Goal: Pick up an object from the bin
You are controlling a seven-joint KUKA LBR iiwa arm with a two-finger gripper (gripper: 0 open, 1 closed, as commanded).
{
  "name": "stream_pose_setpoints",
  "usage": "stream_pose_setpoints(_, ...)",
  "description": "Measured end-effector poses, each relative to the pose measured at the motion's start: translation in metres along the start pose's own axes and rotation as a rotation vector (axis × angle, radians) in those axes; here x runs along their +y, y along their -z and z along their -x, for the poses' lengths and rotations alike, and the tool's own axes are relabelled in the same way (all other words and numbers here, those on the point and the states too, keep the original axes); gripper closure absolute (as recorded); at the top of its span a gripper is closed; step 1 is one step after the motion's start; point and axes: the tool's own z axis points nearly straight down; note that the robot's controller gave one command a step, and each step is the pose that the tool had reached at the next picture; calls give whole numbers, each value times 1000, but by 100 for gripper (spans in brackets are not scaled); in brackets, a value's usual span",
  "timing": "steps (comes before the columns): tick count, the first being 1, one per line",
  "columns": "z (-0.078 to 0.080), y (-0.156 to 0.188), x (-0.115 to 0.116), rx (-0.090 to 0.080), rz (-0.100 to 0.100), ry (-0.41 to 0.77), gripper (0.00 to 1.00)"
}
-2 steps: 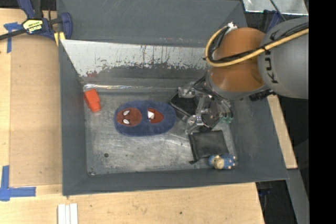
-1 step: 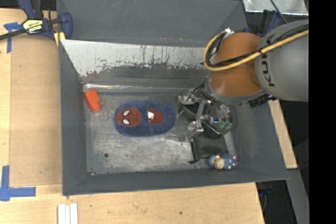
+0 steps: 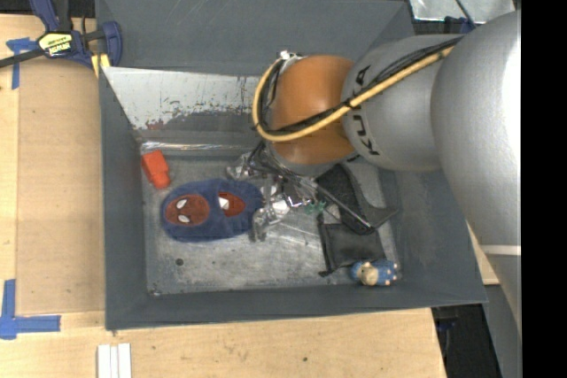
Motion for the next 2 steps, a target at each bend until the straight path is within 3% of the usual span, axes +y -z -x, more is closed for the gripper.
stream_pose_setpoints(1,2,2,0,-9,2,-3,100)
stream_pose_setpoints(2,7,126,5,-3,3,-39,100)
